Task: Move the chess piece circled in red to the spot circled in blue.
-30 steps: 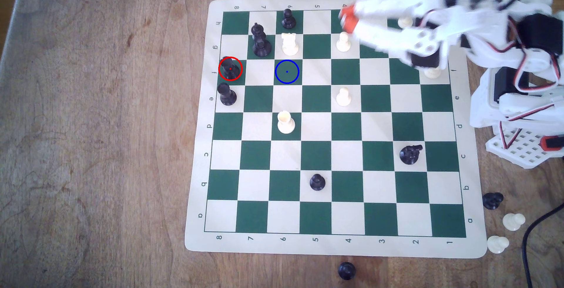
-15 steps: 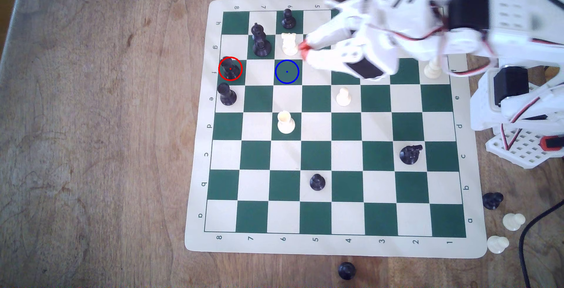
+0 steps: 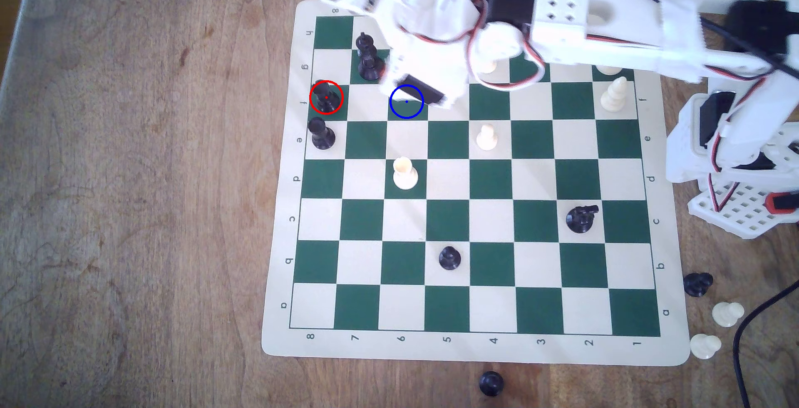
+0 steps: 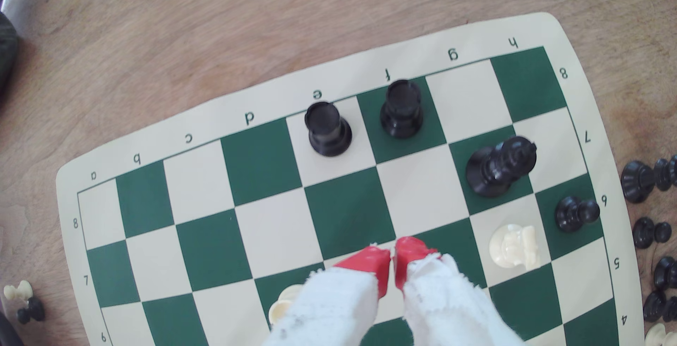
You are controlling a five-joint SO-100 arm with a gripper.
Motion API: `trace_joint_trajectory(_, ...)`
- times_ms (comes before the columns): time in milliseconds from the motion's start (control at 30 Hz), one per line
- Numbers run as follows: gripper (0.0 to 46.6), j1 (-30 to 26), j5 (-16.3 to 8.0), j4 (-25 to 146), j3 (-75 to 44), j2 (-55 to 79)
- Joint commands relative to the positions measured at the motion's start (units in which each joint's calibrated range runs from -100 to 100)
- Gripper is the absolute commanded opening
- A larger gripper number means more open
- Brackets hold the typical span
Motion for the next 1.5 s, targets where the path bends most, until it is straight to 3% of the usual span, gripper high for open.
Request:
trace_joint_trajectory(0, 1.9, 0.77, 0.63, 0.03, -13.01, 3.60)
trace_joint_trajectory(167, 3.4, 0.85, 0.68, -0.05, -22.98, 11.92)
trace_joint_trajectory(400, 10.8, 1.63, 0.73, -2.26, -27.70, 18.97)
trace_joint_trajectory(733, 12.7, 3.20, 0.88, -7.01, -29.51, 24.32)
trace_joint_trajectory(1467, 11.8, 4.29, 1.61, -11.10, -33.41, 31.36)
